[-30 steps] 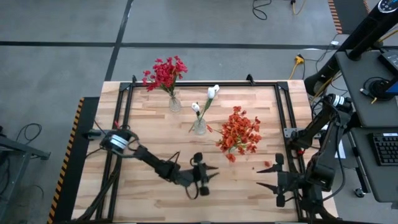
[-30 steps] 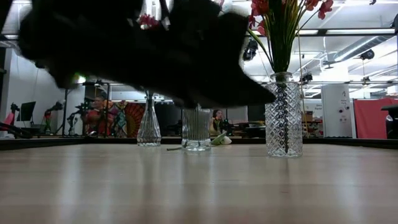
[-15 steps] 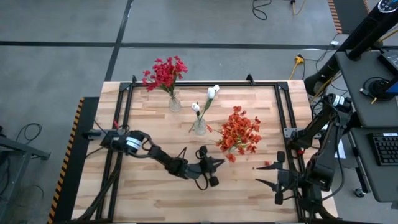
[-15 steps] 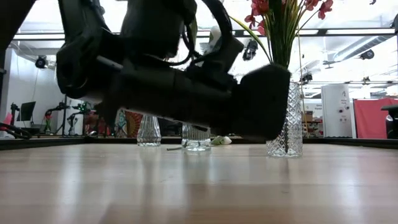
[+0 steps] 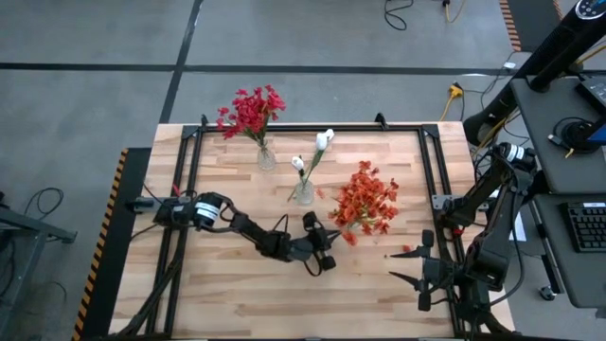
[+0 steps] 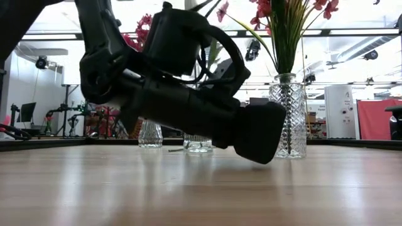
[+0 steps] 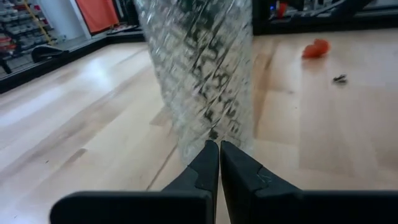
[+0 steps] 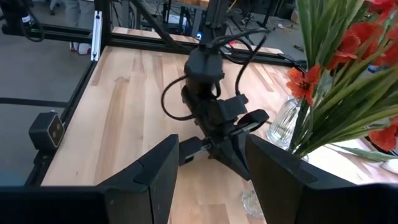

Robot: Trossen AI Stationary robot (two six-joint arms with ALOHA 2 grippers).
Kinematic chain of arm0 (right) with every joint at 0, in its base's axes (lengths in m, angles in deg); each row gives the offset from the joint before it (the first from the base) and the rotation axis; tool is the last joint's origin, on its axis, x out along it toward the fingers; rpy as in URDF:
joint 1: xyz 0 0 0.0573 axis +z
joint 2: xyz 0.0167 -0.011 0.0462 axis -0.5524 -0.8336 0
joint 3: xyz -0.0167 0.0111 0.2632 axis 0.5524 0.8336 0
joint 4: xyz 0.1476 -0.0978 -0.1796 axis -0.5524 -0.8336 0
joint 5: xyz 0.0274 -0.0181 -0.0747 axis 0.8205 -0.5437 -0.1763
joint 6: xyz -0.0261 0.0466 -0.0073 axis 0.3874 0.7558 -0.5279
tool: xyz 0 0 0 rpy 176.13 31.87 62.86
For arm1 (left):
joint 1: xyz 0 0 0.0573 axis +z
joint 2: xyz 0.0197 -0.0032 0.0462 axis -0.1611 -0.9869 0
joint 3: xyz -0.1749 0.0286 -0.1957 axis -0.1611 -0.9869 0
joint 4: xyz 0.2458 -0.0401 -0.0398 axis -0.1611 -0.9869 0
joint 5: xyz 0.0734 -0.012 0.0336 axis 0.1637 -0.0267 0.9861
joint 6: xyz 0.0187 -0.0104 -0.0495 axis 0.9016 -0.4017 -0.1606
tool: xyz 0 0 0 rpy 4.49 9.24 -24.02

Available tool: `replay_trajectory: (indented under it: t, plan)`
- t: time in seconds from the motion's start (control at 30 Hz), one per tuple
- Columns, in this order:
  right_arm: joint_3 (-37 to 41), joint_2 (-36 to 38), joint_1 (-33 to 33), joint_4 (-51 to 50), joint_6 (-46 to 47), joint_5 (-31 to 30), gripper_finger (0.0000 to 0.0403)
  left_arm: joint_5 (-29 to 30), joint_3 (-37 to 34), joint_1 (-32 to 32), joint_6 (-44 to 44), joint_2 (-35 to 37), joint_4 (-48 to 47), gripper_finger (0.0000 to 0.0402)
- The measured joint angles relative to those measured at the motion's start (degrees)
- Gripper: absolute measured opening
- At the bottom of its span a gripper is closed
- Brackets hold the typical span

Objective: Sort flowers into vase by color
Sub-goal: Put the top center white tulip flower into the center transparent glass vase

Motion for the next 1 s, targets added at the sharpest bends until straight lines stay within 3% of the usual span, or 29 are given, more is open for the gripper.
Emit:
replay_trajectory:
  t: [0.2,0.67,0.87,1.0]
  plan:
    - [0.0,0.0,0.0,-0.1,-0.4,0.0,0.0178,-4.3,0.0,2.4,0.1,0.0,0.0,0.0000]
    - [0.0,0.0,0.0,-0.3,-0.9,-0.9,0.0178,-4.6,1.0,4.0,0.4,0.0,0.7,0.0000]
    - [0.0,0.0,0.0,-0.3,-0.2,-1.1,0.0178,-3.5,0.5,1.7,3.0,1.0,-0.6,0.0000]
    - [0.0,0.0,0.0,-0.3,1.0,-2.9,0.0178,-2.4,-0.6,-0.3,3.0,4.7,-7.1,0.0000]
